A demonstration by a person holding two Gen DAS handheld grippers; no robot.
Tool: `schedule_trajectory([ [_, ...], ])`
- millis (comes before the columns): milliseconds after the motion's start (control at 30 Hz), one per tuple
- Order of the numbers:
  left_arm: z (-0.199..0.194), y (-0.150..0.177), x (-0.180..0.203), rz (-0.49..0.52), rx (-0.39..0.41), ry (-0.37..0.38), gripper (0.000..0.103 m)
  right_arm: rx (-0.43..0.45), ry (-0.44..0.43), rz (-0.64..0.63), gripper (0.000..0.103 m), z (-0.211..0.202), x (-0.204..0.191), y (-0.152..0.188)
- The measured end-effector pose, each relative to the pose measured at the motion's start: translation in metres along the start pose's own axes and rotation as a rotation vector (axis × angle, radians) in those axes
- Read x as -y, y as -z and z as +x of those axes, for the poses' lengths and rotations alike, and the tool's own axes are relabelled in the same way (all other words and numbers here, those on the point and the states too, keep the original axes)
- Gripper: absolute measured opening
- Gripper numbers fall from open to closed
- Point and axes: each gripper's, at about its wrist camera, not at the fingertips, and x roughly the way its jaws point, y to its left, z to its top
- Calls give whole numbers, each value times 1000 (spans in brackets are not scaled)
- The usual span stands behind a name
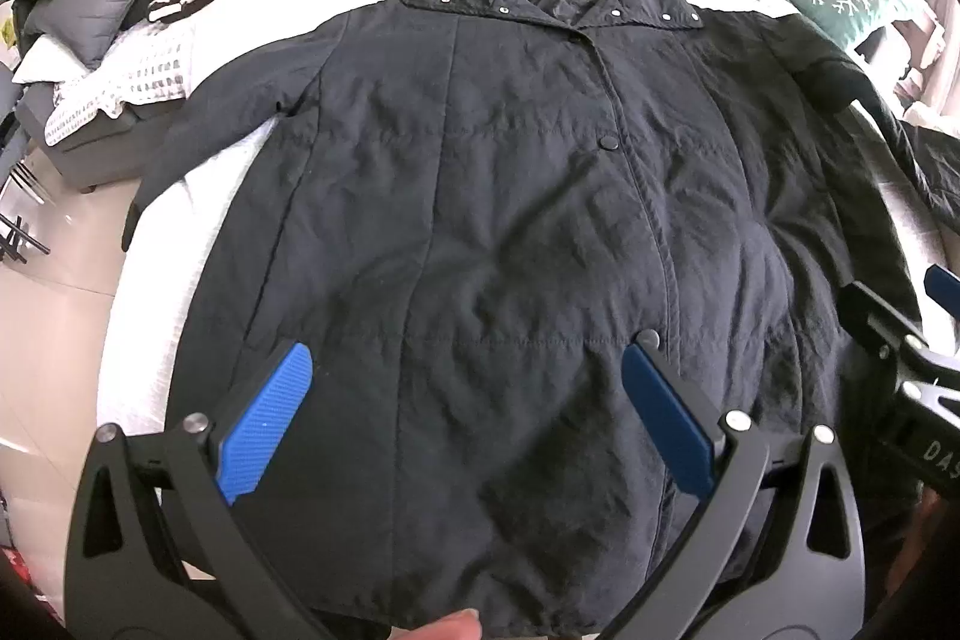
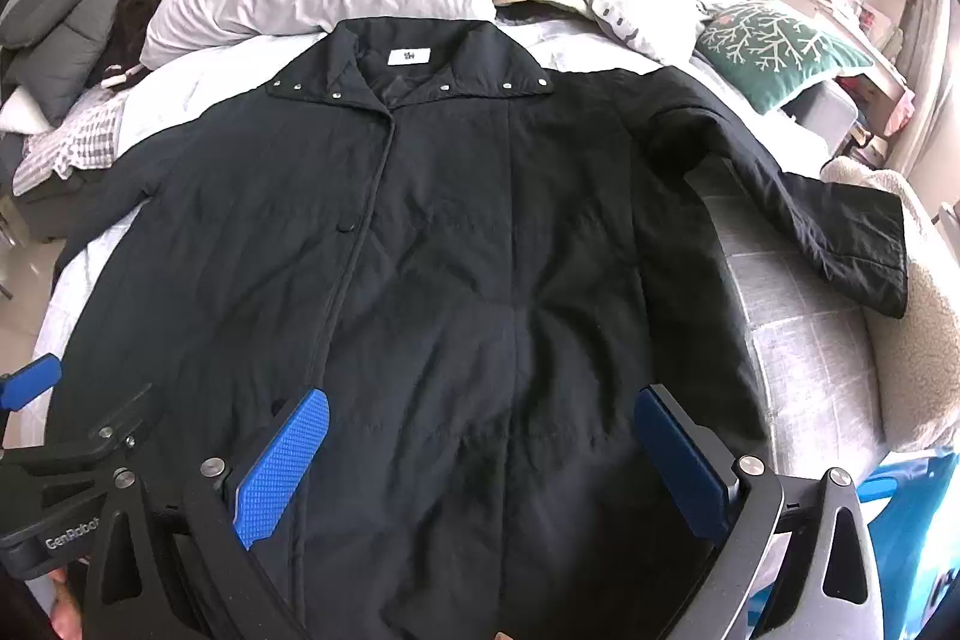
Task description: Fold large clothes
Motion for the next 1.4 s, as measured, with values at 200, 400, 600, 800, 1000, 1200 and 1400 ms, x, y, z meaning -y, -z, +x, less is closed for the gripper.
schedule_trajectory([
  [200, 2, -1, 2, 0, -14, 5, 103, 2, -9, 6, 103, 0, 2, 2],
  [400, 2, 0, 1, 0, -20, 15, 103, 1, -11, 5, 103, 0, 2, 3],
  [600, 2, 1, 0, -3, -25, 21, 103, 1, -12, -7, 103, 1, -1, 3],
  [800, 3, 0, 0, -2, -29, 24, 103, 0, -12, -12, 103, 1, -3, 3],
  [1000, 3, 1, 1, -1, -31, 26, 103, 0, -10, -9, 103, 0, -3, 3],
  [1200, 3, 1, 2, 0, -33, 28, 103, 0, -10, -5, 103, 0, -2, 3],
  [1400, 3, 1, 2, 1, -33, 29, 103, 1, -10, -5, 103, 0, -2, 3],
])
